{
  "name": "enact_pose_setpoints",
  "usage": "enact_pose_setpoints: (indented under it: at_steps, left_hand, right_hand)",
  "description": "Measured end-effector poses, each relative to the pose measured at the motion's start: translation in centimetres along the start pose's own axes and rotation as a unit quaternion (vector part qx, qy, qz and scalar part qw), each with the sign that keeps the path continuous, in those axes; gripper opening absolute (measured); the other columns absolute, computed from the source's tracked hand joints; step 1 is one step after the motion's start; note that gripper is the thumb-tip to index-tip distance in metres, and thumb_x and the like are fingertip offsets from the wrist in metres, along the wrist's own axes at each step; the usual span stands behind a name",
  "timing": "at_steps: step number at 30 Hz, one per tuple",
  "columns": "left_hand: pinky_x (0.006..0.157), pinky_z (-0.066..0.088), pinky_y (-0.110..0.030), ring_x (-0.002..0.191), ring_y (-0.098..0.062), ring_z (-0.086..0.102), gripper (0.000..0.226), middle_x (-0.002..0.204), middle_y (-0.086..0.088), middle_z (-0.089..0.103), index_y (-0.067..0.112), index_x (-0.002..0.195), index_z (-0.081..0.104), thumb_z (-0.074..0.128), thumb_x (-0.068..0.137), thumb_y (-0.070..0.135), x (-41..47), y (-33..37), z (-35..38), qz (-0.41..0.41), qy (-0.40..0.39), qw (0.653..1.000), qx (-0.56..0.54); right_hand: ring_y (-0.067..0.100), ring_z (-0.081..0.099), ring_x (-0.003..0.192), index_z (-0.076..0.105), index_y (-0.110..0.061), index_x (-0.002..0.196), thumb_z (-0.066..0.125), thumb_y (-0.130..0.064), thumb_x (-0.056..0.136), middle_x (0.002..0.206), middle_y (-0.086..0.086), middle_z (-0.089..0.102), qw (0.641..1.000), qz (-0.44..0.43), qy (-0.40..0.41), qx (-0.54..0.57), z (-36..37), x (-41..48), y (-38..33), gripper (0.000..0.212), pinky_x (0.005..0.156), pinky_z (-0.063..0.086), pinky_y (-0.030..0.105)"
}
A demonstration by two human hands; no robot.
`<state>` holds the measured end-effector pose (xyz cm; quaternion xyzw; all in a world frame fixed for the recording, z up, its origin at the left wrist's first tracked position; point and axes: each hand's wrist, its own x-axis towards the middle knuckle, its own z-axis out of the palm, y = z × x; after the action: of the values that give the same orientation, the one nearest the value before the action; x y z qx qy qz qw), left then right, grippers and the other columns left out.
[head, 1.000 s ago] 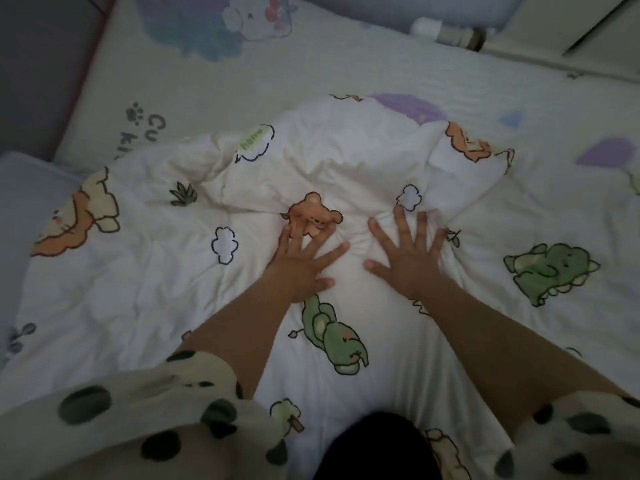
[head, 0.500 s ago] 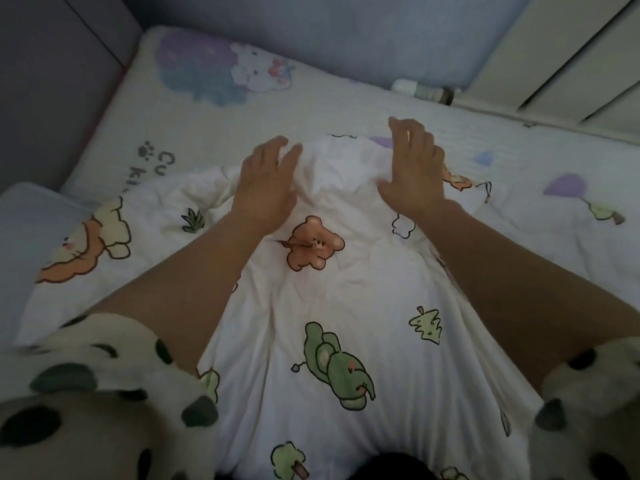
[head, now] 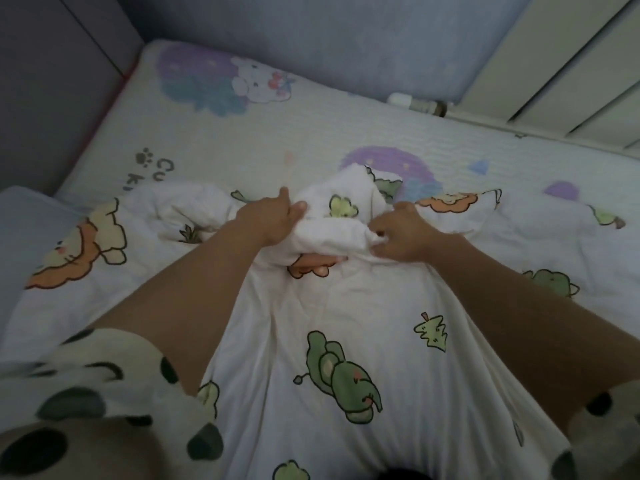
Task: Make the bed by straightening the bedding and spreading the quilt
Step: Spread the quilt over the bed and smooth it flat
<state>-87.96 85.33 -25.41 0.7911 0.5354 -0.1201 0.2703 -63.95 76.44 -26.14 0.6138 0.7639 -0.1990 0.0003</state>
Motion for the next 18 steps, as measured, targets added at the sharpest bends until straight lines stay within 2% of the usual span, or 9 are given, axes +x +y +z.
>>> enact_pose_setpoints:
  at_steps: [2,4,8,10,11,13,14,16,18]
  left_hand:
    - [0.087,0.041,-0.038,0.103,-0.031,0.056,0.062,0.119,-0.018,0.06,0.009,0.108,0.061,0.022,0.098,0.057,-0.1,-0.1,0.5,-0.002,-0.017,0.999,0.03]
    - [0.072,0.04,-0.033,0.077,-0.026,0.052,0.059,0.086,-0.011,0.06,0.012,0.069,0.051,0.033,0.094,0.061,-0.1,0.3,0.3,-0.007,0.001,1.0,0.025]
    - [0.066,0.04,-0.031,0.077,-0.024,0.05,0.057,0.068,-0.003,0.047,0.013,0.062,0.045,0.053,0.082,0.067,-0.3,1.9,0.4,0.014,-0.001,0.997,0.07]
    - [0.063,0.042,-0.029,0.081,-0.024,0.056,0.045,0.072,-0.003,0.055,0.015,0.067,0.054,0.07,0.072,0.057,-0.7,1.9,0.8,0.04,-0.062,0.995,0.062]
    - [0.065,0.046,-0.029,0.085,-0.025,0.059,0.043,0.082,-0.003,0.06,0.013,0.081,0.059,0.077,0.066,0.05,-0.8,1.6,1.0,0.035,-0.102,0.993,0.046]
    - [0.084,0.051,-0.036,0.105,-0.026,0.057,0.082,0.116,-0.001,0.058,0.015,0.123,0.048,0.085,0.056,0.047,-1.3,1.3,0.9,0.004,-0.166,0.986,0.015]
    - [0.094,0.048,-0.041,0.116,-0.027,0.052,0.101,0.131,-0.002,0.051,0.02,0.137,0.036,0.086,0.054,0.047,-1.4,1.2,0.8,-0.008,-0.19,0.982,0.012]
    - [0.101,0.042,-0.041,0.125,-0.027,0.046,0.106,0.143,-0.002,0.042,0.024,0.144,0.029,0.086,0.057,0.046,-1.6,1.4,0.9,0.0,-0.223,0.974,0.037]
    - [0.097,0.045,-0.038,0.118,-0.026,0.051,0.085,0.135,0.0,0.049,0.021,0.135,0.044,0.083,0.063,0.044,-1.7,1.7,0.9,-0.003,-0.249,0.966,0.074]
  right_hand:
    - [0.02,0.054,0.076,0.052,-0.025,0.068,0.032,-0.058,0.06,0.069,-0.004,0.054,0.992,-0.025,-0.111,-0.052,0.5,-1.3,-0.6,0.039,0.087,0.029,0.031]
    - [0.019,0.051,0.077,0.047,-0.023,0.066,0.044,-0.051,0.061,0.064,-0.01,0.044,0.974,-0.03,-0.211,-0.078,1.0,-2.1,-1.3,0.028,0.085,0.03,0.03]
    - [0.013,0.055,0.086,0.067,-0.022,0.083,0.067,-0.031,0.075,0.082,-0.009,0.061,0.945,0.03,-0.319,0.064,-0.6,-2.6,-1.6,0.012,0.084,0.04,0.026]
    - [0.003,0.058,0.08,0.071,-0.018,0.081,0.068,-0.016,0.083,0.079,-0.011,0.066,0.942,0.074,-0.264,0.192,-1.8,-2.6,-1.0,0.004,0.075,0.041,0.016]
    - [0.002,0.059,0.074,0.07,-0.016,0.076,0.068,-0.011,0.083,0.074,-0.01,0.067,0.949,0.094,-0.182,0.241,-2.2,-2.5,-0.4,0.008,0.072,0.042,0.016]
    - [0.016,0.063,0.085,0.068,-0.01,0.091,0.074,-0.008,0.077,0.091,0.004,0.068,0.967,0.128,-0.009,0.221,-2.1,-2.0,1.7,0.016,0.078,0.043,0.026]
    - [0.024,0.061,0.099,0.06,-0.009,0.113,0.077,-0.011,0.073,0.111,0.012,0.062,0.974,0.159,0.014,0.158,-2.0,-1.9,2.6,0.044,0.084,0.043,0.03]
    - [0.033,0.054,0.115,0.026,-0.018,0.146,0.082,-0.022,0.068,0.134,0.017,0.046,0.967,0.237,-0.076,0.051,-1.1,-2.1,4.1,0.096,0.094,0.045,0.036]
    - [0.032,0.057,0.109,0.016,-0.025,0.15,0.082,-0.034,0.067,0.13,0.015,0.051,0.945,0.278,-0.17,-0.014,-0.4,-2.7,5.0,0.107,0.089,0.05,0.039]
